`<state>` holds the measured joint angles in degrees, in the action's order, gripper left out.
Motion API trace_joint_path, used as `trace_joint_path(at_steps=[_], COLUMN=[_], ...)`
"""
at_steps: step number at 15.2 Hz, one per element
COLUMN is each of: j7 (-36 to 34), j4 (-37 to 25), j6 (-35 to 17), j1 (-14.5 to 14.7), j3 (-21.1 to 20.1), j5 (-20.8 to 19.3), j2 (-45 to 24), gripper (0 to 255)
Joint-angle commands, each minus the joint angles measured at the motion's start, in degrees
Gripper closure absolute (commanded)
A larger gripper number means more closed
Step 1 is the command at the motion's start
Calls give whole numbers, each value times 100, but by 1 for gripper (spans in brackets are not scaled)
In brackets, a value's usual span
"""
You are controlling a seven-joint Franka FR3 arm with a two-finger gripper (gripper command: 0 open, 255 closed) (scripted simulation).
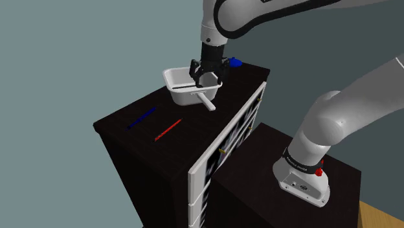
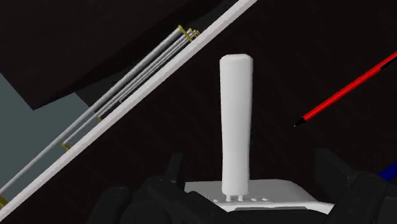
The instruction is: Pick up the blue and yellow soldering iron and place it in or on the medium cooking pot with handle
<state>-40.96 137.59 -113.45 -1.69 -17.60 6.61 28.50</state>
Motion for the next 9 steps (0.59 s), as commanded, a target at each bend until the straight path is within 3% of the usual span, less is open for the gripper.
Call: trace_joint_path(at_steps=[1,5,9], j7=[-586,-1685,-2851], j4=[-85,-447,-953], j6=[-289,-787,-1215], j1=[-46,-196,-333], j3=[-260,-709,-1075], j5=[77,30,-265], j2=[-346,-1161,-2081], gripper=[0,0,0])
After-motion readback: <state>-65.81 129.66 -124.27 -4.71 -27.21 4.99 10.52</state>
